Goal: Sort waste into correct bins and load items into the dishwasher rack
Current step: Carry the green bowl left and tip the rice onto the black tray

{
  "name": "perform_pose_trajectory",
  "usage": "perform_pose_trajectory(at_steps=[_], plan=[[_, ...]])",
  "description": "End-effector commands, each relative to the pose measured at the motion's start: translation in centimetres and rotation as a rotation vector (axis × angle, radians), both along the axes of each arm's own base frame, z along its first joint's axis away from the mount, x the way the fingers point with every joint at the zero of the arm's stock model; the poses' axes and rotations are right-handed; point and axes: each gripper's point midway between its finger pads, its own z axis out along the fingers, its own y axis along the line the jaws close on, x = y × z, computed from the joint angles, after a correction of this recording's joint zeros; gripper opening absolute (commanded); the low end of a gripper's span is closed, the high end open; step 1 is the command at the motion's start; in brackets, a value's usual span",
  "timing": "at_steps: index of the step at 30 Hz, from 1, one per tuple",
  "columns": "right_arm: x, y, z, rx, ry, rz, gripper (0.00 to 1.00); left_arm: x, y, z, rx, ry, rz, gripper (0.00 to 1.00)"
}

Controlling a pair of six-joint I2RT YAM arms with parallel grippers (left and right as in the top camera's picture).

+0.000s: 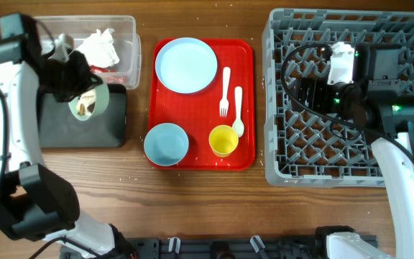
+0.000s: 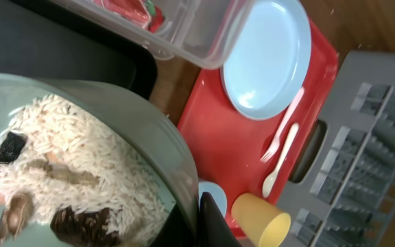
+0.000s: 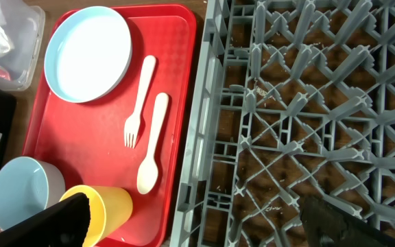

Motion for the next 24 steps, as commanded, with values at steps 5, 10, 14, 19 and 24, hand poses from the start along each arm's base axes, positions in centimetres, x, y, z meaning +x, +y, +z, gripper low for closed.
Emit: perform_pose_trajectory(at_steps=[5,10,14,19,24], plan=[[0.6,-0.3,0.7,0.001,-0.02,-0.02,1.0,0.1,0.0,-1.8,-0.142,-0.065,-0.007,0.04],[0.5,-0.3,0.6,0.001,-0.019,-0.02,1.0,0.9,-0.2,-4.2,-0.189,-0.05,-0.014,0.04],[0.5,-0.3,0.6,0.001,-0.018,-0.02,1.0,1.3,-0.3,-6.0,-0.243,-0.016,-0.008,0.04],[0.5,-0.3,0.6,0.0,-0.019,-0.019,1.0,1.5,0.2,-6.1,-0.343,-0.019,0.023,0.04],[0.5,-0.3,0.7,0.0,-0.019,-0.019,1.0,1.6,2.0,-4.7,-0.435,-0.07,0.079,0.04]])
